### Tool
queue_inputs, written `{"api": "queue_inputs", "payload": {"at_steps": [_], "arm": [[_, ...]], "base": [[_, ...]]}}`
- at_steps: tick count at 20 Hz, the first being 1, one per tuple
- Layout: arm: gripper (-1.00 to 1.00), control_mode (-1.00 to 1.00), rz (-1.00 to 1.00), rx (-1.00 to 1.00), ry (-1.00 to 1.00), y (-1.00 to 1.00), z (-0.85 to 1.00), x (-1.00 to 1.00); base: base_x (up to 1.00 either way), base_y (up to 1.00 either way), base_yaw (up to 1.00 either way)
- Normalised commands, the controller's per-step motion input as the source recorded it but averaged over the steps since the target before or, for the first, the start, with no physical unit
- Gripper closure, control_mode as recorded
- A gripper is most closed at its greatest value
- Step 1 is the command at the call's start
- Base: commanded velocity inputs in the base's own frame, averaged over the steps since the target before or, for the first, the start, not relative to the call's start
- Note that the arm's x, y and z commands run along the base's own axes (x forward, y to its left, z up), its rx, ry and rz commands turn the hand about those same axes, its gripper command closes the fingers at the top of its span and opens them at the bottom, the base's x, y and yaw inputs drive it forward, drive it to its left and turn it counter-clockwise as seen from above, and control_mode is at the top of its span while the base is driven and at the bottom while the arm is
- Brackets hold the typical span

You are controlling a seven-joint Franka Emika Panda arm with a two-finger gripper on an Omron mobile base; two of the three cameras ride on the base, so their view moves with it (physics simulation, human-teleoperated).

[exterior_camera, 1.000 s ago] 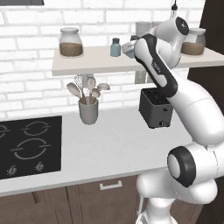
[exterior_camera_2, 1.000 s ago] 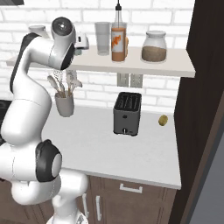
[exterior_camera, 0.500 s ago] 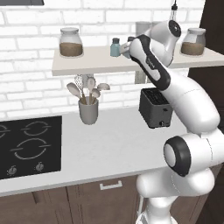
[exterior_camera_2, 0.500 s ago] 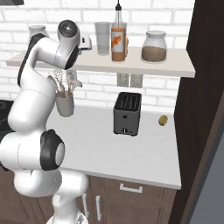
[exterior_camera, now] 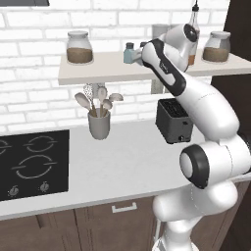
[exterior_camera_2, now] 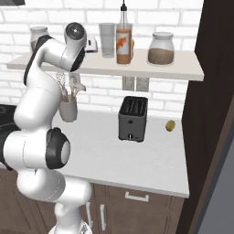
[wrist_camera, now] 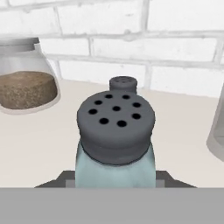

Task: Put the shaker and condiment bottle from the counter next to their counterparts in the cabinet.

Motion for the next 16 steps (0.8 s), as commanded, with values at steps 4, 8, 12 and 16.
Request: {"api": "queue_inputs", "payload": {"at_steps": [4,8,12,16], "arm": [[1.00,-1.00,0.01,0.00,0.00,0.04,-0.12,0.16],[1.00,-1.00,0.01,0.00,0.00,0.03,-0.09,0.15],[1.00,-1.00,0.01,0.00,0.00,0.03,-0.08,0.16],[1.00,-1.00,0.01,0.00,0.00,0.05,-0.12,0.12]], "base": [[0.00,0.00,0.00],[0.00,0.00,0.00],[0.00,0.00,0.00],[0.00,0.00,0.00]]}}
